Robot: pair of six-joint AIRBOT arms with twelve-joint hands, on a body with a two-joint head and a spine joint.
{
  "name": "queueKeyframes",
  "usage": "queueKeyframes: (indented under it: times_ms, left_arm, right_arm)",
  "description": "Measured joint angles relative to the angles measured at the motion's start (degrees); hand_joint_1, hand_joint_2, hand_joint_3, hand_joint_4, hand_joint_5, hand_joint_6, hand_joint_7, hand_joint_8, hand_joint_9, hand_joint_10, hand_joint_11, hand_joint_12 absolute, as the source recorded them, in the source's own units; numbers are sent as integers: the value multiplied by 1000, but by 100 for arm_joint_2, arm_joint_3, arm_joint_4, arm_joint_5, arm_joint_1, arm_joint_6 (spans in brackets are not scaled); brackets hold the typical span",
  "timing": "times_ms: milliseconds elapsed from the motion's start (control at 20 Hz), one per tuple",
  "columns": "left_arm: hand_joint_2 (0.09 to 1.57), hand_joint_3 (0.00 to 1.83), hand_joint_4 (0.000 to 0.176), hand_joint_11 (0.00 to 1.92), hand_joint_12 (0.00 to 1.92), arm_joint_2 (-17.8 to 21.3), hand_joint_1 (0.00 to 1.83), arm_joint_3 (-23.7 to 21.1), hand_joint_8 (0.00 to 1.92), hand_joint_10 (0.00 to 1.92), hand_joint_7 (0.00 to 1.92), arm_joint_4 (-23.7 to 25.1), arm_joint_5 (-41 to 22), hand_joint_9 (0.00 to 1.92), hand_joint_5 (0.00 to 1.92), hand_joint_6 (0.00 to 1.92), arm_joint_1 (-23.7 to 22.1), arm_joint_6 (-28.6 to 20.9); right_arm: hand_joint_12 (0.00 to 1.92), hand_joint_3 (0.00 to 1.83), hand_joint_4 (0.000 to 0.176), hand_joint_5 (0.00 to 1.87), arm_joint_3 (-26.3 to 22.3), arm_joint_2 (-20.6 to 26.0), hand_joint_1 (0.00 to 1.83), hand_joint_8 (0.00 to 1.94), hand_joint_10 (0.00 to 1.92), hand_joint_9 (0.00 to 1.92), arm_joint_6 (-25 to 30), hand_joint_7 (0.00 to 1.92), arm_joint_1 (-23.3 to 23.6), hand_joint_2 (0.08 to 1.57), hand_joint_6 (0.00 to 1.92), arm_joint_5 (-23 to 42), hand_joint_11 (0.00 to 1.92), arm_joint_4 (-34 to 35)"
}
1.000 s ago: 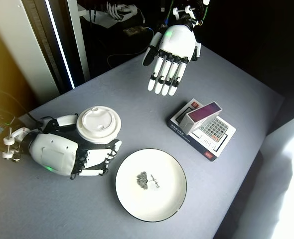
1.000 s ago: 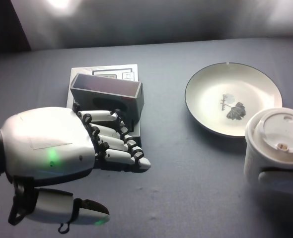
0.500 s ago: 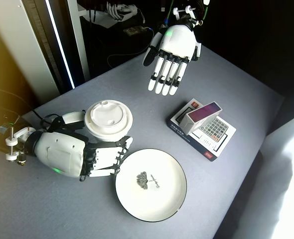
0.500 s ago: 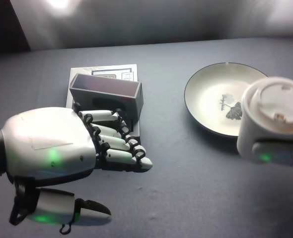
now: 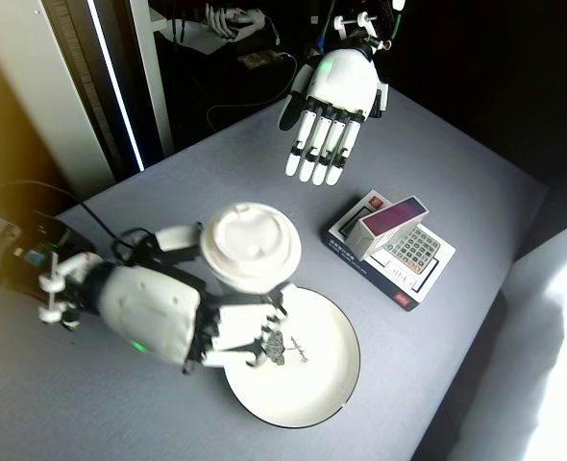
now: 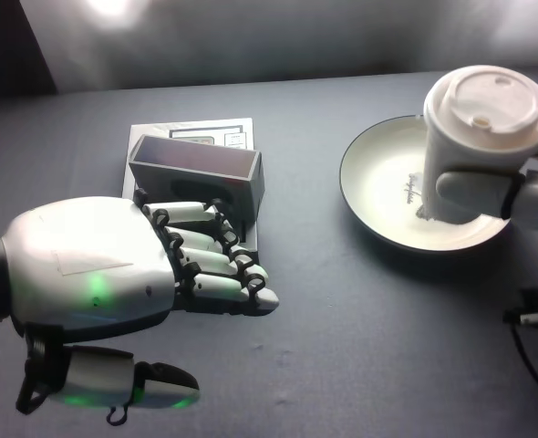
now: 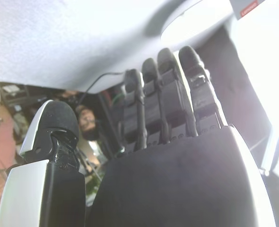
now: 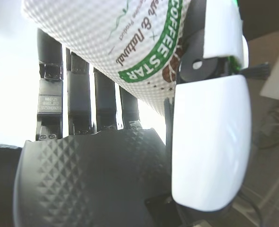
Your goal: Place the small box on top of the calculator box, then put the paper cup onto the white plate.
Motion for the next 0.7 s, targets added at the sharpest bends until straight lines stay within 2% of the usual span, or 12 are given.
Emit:
queueKeyframes:
  times_ms: [50, 100, 150, 200, 250, 300, 350, 450, 550, 700]
  left_arm:
    - [1332, 2, 0, 0, 698, 0, 332, 2, 0, 4, 327, 7, 2, 314, 340, 0, -4, 0]
    - [1313, 0, 0, 33, 736, 0, 328, 0, 5, 11, 376, 13, 0, 369, 376, 3, -4, 0]
    - [1323, 2, 0, 6, 760, -2, 322, 2, 0, 2, 356, 33, 7, 353, 353, 0, -7, -2]
    - [1334, 4, 0, 0, 719, -13, 321, 2, 1, 3, 341, 44, -4, 335, 346, 0, -17, -20]
    - [1337, 3, 0, 0, 687, -20, 314, 0, 0, 0, 334, 76, -17, 324, 348, 1, -24, -31]
    - [1333, 1, 0, 10, 770, -24, 322, 0, 4, 7, 371, 107, -9, 364, 374, 1, -24, -44]
    - [1342, 1, 0, 1, 823, -31, 312, 4, 2, 6, 378, 122, 2, 378, 365, 1, -24, -55]
    - [1329, 0, 0, 32, 819, -44, 272, 7, 1, 5, 385, 149, -2, 393, 359, 0, -28, -129]
    - [1321, 0, 0, 28, 812, -59, 292, 7, 0, 0, 378, 192, 11, 376, 360, 1, -44, -162]
    - [1322, 0, 0, 30, 821, -70, 298, -11, 2, 2, 384, 238, 33, 378, 372, 5, -81, -264]
  right_arm:
    - [1229, 10, 0, 779, 177, -103, 1340, 1028, 1121, 827, -76, 1011, 11, 1144, 1112, -79, 526, 111]
    - [1234, 0, 0, 857, 295, -179, 1259, 1015, 788, 774, -116, 1035, 68, 1130, 1043, -199, 551, 216]
    - [1234, 4, 0, 808, 417, -254, 1348, 987, 1199, 819, -162, 1016, 125, 1137, 1086, -313, 585, 284]
    - [1245, 0, 0, 798, 520, -313, 1367, 1026, 1304, 821, -205, 990, 190, 1147, 1104, -369, 594, 321]
    - [1219, 0, 0, 868, 619, -374, 1247, 1002, 577, 873, -240, 1049, 264, 1123, 1031, -411, 584, 323]
    - [1202, 0, 0, 835, 680, -433, 1349, 915, 1120, 865, -256, 1055, 310, 1125, 1047, -402, 597, 315]
    - [1174, 2, 0, 838, 723, -492, 1368, 928, 1252, 874, -280, 1004, 343, 1130, 1077, -398, 617, 319]
    - [1206, 1, 0, 803, 846, -667, 1368, 978, 1342, 824, -345, 981, 391, 1147, 1131, -400, 617, 271]
    - [1258, 0, 0, 813, 964, -828, 1369, 983, 1325, 816, -350, 997, 391, 1144, 1117, -404, 587, 251]
    - [1215, 0, 0, 784, 1062, -907, 1369, 978, 1292, 859, -319, 981, 431, 1144, 1151, -267, 607, 299]
